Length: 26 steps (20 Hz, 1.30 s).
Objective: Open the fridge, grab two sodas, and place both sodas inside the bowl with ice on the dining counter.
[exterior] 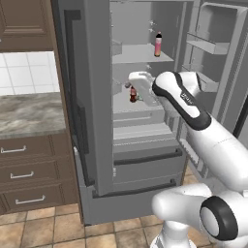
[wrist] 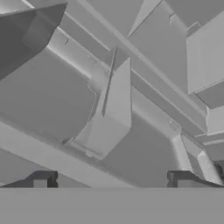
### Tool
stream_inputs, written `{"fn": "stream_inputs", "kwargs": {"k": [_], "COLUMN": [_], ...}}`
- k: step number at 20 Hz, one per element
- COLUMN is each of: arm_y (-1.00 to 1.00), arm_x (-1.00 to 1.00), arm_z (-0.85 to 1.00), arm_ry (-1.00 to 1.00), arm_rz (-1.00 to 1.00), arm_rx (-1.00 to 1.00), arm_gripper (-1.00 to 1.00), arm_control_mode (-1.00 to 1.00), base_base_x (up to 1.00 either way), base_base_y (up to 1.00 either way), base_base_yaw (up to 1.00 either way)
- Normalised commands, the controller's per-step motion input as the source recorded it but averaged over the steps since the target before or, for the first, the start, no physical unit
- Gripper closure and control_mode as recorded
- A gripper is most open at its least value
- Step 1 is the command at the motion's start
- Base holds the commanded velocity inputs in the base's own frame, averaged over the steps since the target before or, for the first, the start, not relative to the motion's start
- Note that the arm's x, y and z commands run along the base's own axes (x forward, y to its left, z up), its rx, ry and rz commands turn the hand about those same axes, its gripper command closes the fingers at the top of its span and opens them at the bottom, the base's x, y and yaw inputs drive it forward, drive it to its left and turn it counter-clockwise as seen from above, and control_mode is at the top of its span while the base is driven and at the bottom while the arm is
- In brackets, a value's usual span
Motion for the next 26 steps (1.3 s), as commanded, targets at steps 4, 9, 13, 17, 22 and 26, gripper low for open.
{"fn": "stream_inputs", "kwargs": {"k": [4, 9, 13, 17, 22, 26], "arm_y": [0.54, 0.73, 0.81, 0.89, 0.98, 0.95], "arm_x": [0.17, 0.04, -0.13, -0.33, -0.27, -0.08], "arm_z": [-0.12, -0.15, -0.09, -0.04, -0.07, -0.07], "arm_ry": [0.16, 0.11, 0.05, 0.0, 0.01, 0.02], "arm_rz": [0.16, 0.12, 0.07, 0.06, 0.04, 0.03], "arm_rx": [0.15, 0.13, 0.08, 0.05, 0.03, 0.03], "arm_gripper": [-1.0, -1.0, -1.0, -1.0, -1.0, -1.0], "arm_control_mode": [-1.0, -1.0, -1.0, -1.0, -1.0, -1.0], "base_base_x": [0.0, 0.0, 0.0, 0.0, 0.0, 0.0], "base_base_y": [0.0, 0.0, 0.0, 0.0, 0.0, 0.0], "base_base_yaw": [0.0, 0.0, 0.0, 0.0, 0.0, 0.0]}}
